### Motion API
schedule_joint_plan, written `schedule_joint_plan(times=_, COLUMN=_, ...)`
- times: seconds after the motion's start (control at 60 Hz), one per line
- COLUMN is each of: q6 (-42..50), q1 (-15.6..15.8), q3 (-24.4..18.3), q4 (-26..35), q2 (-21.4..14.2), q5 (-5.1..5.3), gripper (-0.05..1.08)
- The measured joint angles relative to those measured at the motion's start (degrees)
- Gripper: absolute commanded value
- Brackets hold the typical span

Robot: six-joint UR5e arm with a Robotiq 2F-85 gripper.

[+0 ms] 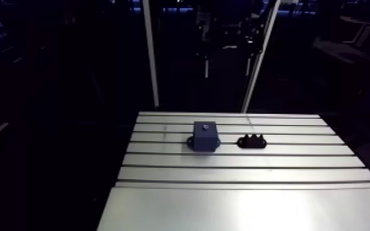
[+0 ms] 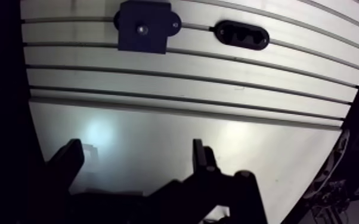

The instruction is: Pick up the M10 bolt and insert it into the hole until fully seated.

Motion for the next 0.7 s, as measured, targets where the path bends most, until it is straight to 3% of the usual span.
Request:
schedule_joint_plan(times=0.35, q6=-0.2, q1=-3.4, q3=2.2, q4=-0.5, q2=-6.9, q5=0.15, gripper=0.01)
schedule_joint_plan(times=0.7, q6=0.1, q1=-4.0, q3=2.2, q4=-2.8, q2=-7.9, q5=0.82, gripper=0.01)
